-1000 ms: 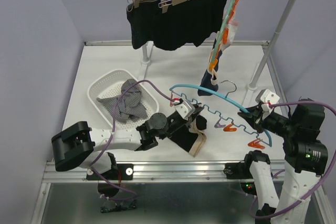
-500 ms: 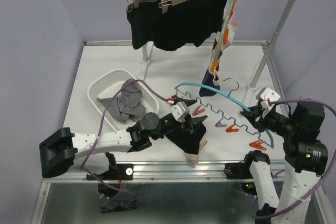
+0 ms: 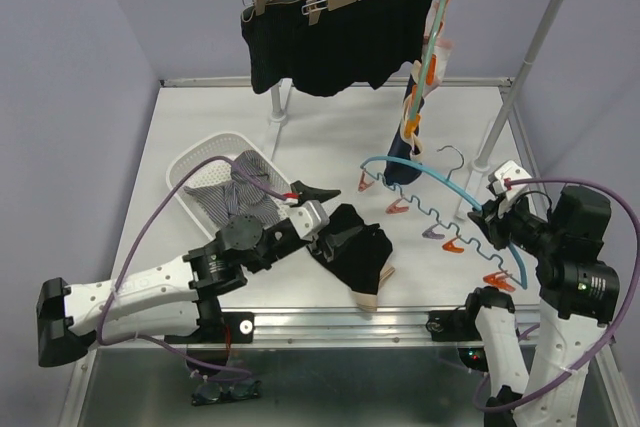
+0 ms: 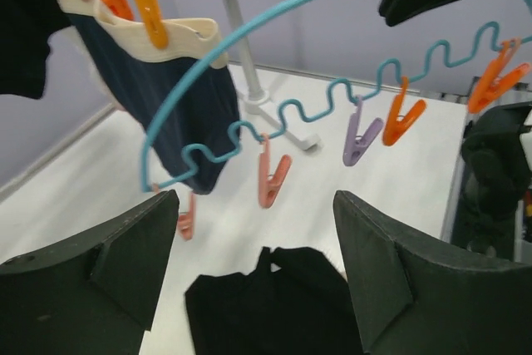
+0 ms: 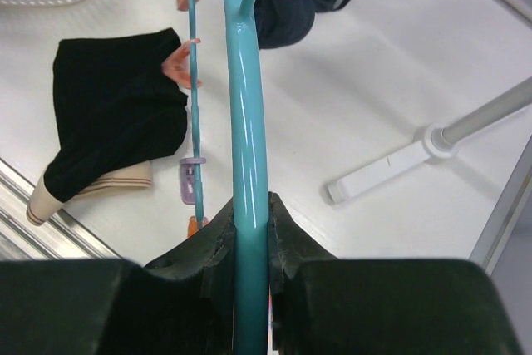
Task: Remove the underwear clipped to the hanger
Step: Remove the underwear from the hanger.
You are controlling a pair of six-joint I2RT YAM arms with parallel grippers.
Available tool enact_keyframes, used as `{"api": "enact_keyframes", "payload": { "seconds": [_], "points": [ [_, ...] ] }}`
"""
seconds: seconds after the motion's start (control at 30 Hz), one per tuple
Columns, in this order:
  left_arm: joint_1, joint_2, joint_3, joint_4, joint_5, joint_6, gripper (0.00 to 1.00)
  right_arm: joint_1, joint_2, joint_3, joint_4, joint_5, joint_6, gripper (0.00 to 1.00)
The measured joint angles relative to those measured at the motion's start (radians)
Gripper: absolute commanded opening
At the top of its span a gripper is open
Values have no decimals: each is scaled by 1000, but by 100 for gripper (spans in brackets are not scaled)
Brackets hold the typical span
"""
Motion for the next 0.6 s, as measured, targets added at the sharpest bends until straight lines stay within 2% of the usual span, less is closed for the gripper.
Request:
{"api": "enact_keyframes", "payload": {
  "seconds": [0.23,0.47,0.6],
  "points": [
    [0,-170,55,-208,-170,190,96,-10,-1,-17,-85,50,-110,1],
    [0,-340,-106,-164,-317,301,98,-10,0,-19,-161,127,-211,0],
    [1,-333,-177,-161,-350,314,98,-10,-2,-56,-170,169,-235,0]
  ]
}}
